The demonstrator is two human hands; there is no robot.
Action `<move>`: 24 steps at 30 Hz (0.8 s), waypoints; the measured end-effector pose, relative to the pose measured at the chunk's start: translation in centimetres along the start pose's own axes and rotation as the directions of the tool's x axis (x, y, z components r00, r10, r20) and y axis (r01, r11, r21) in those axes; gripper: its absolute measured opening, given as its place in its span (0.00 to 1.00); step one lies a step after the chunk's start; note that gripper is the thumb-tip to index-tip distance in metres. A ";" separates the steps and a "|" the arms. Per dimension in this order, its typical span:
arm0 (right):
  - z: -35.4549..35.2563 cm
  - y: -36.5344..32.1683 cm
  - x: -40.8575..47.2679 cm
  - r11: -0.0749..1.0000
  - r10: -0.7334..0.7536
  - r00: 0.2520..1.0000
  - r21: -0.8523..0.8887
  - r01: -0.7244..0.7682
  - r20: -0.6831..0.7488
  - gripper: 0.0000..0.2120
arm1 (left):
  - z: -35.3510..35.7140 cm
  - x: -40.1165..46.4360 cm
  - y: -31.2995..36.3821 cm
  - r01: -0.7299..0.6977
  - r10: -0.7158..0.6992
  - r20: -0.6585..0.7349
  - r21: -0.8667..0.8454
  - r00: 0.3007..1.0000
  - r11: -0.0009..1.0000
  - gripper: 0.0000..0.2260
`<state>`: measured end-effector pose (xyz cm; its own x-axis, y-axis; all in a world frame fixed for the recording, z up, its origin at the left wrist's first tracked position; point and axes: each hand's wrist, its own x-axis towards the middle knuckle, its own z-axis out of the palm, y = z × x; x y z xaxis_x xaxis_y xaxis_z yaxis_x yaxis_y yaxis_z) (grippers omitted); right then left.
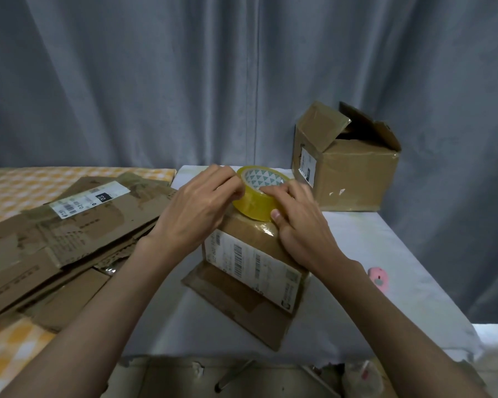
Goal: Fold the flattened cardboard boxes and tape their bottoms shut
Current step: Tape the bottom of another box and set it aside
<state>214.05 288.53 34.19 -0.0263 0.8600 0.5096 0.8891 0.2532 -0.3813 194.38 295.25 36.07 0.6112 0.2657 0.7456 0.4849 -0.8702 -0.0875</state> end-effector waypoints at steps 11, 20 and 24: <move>0.0 0.0 0.1 0.999 0.019 1.000 0.026 -0.019 0.000 0.19 | -0.4 0.6 0.5 0.037 -0.033 0.103 -0.043 0.994 0.998 0.08; -0.3 0.3 0.0 0.992 0.025 0.998 0.124 -0.032 0.059 0.16 | 1.3 -0.1 1.4 0.308 -0.352 -0.070 -0.349 0.933 0.885 0.16; -0.2 0.4 0.1 0.989 0.046 0.998 0.137 -0.052 0.046 0.16 | 2.2 0.2 1.4 0.427 -0.527 -0.082 -0.486 0.846 0.763 0.14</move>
<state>214.45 288.64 34.22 -0.0061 0.8902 0.4555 0.8184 0.2662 -0.5092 196.51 295.02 34.61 0.2106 0.6490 0.7311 0.3273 -0.7515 0.5728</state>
